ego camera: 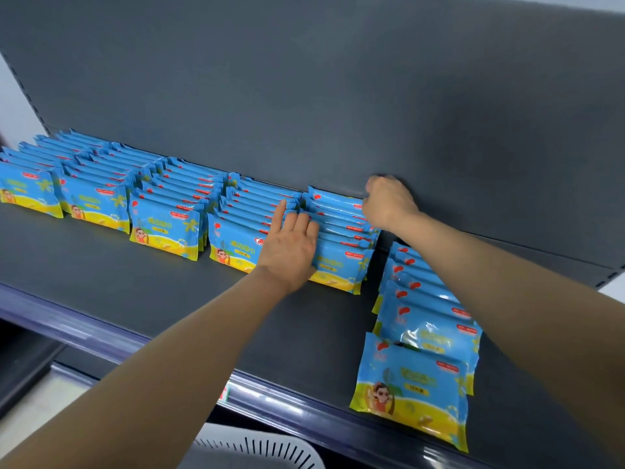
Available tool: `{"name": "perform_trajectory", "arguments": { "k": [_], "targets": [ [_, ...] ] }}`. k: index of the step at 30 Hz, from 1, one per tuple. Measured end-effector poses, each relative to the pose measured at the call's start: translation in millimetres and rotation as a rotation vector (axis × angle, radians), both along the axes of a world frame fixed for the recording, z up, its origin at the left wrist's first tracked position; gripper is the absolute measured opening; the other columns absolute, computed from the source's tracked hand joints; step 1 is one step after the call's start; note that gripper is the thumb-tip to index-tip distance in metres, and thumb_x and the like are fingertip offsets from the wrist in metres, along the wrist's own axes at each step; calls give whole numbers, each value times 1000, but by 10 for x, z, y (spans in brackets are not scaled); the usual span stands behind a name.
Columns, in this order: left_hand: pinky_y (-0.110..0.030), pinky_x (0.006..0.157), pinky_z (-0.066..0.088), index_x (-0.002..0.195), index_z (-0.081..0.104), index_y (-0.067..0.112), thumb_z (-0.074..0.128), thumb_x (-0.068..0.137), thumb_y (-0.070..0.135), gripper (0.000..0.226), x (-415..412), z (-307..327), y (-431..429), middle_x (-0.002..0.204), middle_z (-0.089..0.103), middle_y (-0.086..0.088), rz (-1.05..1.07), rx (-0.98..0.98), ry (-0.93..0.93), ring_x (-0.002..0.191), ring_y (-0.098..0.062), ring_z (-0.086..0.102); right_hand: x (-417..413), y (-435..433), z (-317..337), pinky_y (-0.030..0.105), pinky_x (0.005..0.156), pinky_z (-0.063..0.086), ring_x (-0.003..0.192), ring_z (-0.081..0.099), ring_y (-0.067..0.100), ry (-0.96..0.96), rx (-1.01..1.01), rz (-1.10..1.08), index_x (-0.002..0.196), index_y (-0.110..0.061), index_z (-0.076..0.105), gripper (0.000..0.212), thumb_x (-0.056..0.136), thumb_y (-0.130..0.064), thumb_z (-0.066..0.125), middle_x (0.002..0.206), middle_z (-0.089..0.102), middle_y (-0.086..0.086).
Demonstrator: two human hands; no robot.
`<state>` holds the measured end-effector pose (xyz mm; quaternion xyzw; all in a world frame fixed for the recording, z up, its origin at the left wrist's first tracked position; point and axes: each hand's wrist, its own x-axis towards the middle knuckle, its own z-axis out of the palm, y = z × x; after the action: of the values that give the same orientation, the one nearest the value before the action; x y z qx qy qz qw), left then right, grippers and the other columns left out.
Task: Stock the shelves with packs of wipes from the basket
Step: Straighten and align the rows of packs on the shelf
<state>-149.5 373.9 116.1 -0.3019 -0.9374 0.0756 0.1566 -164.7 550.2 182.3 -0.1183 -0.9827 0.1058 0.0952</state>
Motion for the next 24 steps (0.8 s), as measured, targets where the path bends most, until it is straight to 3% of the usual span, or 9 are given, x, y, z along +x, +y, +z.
{"name": "perform_trajectory", "arguments": {
  "k": [1, 3, 5, 8, 11, 15, 18, 21, 24],
  "targets": [
    [-48, 113, -10, 136, 29, 8, 55, 80, 54, 77, 7, -22, -3, 132, 36, -10, 0, -3, 1, 129, -29, 30, 36, 6, 23, 30, 71, 45, 96, 58, 35, -38, -6, -55, 87, 1, 58, 13, 83, -2, 46, 107, 58, 21],
    [-47, 113, -12, 142, 18, 7, 51, 80, 62, 89, 28, -63, -11, 142, 28, -11, -4, -10, -6, 137, -29, 22, 69, 43, 28, 26, 55, 39, 71, 55, 30, -153, -55, -119, 61, -4, 45, 22, 83, 0, 44, 82, 56, 16],
    [-45, 111, -16, 146, 7, 7, 47, 82, 63, 94, 40, -99, -19, 149, 21, -12, -19, -20, -4, 141, -28, 13, 70, 55, -8, 27, 49, 35, 58, 44, 22, -235, -188, -115, 57, -10, 38, 31, 86, 0, 43, 67, 46, 9],
    [-44, 108, -20, 146, 5, 5, 47, 84, 60, 93, 28, -123, -16, 153, 16, -14, -24, -38, 5, 143, -29, 9, 12, 28, -92, 24, 56, 39, 69, 48, 23, -199, -409, -131, 59, -12, 37, 34, 90, 0, 42, 64, 41, 5],
    [-45, 106, -22, 146, 4, 4, 45, 84, 61, 94, 11, -115, -7, 154, 12, -15, -20, -55, 16, 144, -29, 6, -34, 21, -145, 33, 67, 50, 76, 54, 26, -144, -562, -210, 61, -7, 41, 31, 90, 1, 40, 71, 50, 13],
    [-45, 104, -27, 147, -7, 7, 41, 88, 59, 91, -7, -123, -21, 157, 4, -11, -71, -85, 24, 145, -24, 1, -39, 29, -153, 25, 50, 40, 58, 48, 22, -86, -528, -242, 59, -8, 39, 30, 87, 4, 39, 60, 41, 7],
    [-45, 104, -25, 147, 3, 5, 44, 90, 53, 85, -35, -100, -4, 155, 12, -13, -90, -106, 23, 144, -26, 9, -61, 43, -139, 33, 63, 47, 77, 53, 27, -93, -613, -208, 61, -7, 41, 29, 88, 3, 40, 65, 46, 10],
    [-46, 106, -23, 146, 6, 3, 43, 91, 52, 83, -62, -81, 15, 154, 14, -16, -85, -116, 40, 144, -27, 12, -51, 81, -120, 37, 77, 54, 80, 55, 26, -124, -718, -205, 76, -5, 51, 17, 89, 0, 40, 82, 55, 15],
    [-46, 107, -21, 146, 5, 2, 41, 92, 51, 82, -63, -91, 3, 155, 13, -16, -89, -113, 51, 143, -28, 12, -2, 122, -106, 29, 58, 46, 66, 52, 21, -132, -621, -224, 73, -5, 50, 17, 85, 2, 40, 73, 51, 11]
  ]
}}
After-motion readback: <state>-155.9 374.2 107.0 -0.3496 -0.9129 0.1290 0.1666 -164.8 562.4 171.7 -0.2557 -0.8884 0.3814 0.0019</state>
